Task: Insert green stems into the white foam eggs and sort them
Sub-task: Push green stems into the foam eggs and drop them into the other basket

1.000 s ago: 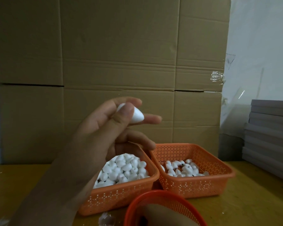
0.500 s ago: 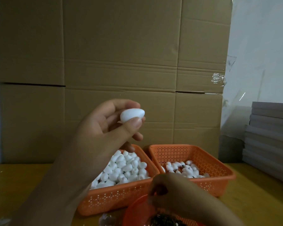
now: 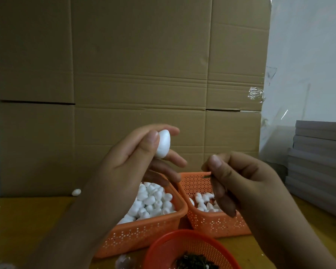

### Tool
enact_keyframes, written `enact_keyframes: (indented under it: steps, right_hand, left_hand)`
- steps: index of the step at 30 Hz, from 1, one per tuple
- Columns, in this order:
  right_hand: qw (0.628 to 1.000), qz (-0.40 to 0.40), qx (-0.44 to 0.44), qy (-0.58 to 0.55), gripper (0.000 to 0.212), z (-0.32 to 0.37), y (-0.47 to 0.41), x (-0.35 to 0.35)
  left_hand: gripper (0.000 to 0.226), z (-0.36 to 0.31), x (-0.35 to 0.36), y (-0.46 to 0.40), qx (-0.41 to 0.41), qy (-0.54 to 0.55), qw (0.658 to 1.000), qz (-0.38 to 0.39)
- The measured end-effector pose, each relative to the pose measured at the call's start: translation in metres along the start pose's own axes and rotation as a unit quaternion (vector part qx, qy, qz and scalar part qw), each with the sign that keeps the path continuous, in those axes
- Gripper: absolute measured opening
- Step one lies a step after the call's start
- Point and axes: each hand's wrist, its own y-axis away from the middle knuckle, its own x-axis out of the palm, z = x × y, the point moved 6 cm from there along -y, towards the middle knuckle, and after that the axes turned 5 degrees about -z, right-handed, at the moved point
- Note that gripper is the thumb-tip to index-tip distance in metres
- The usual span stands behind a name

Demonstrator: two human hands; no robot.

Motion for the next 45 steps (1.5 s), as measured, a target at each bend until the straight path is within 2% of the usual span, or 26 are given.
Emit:
enact_keyframes:
  steps: [7,12,22,31,35,39,45]
  right_hand:
    - [0.999,0.02,-0.001,-0.037,0.024,0.004,0.001,0.0]
    - [0.998,0.029,-0.043,-0.027,0.025,0.012,0.004,0.009]
    - [0.988,-0.101,-0.121,0.001,0.01,0.015,0.01,0.006]
    - [0.977,-0.127,-0.165,0.047,0.009,0.016,0.011,0.007]
    - [0.975,-0.128,-0.174,0.059,0.018,0.015,0.011,0.005]
    - [0.971,-0.127,-0.191,0.067,0.013,0.016,0.013,0.008]
    - [0.968,-0.132,-0.198,0.084,0.008,0.016,0.014,0.011]
  left_hand:
    - [0.019,0.009,0.004,-0.001,-0.076,0.125,0.988,0.047]
    - [0.022,0.016,0.01,0.001,-0.128,0.223,0.965,0.057]
    - [0.031,0.022,0.021,0.0,-0.132,0.224,0.964,0.057]
    - [0.035,0.025,0.036,0.005,-0.13,0.193,0.972,0.024]
    - [0.037,0.021,0.039,0.006,-0.108,0.156,0.981,0.039]
    - [0.039,0.022,0.034,0.008,-0.109,0.136,0.984,0.02]
    - [0.027,0.026,0.033,0.008,-0.123,0.139,0.983,-0.006]
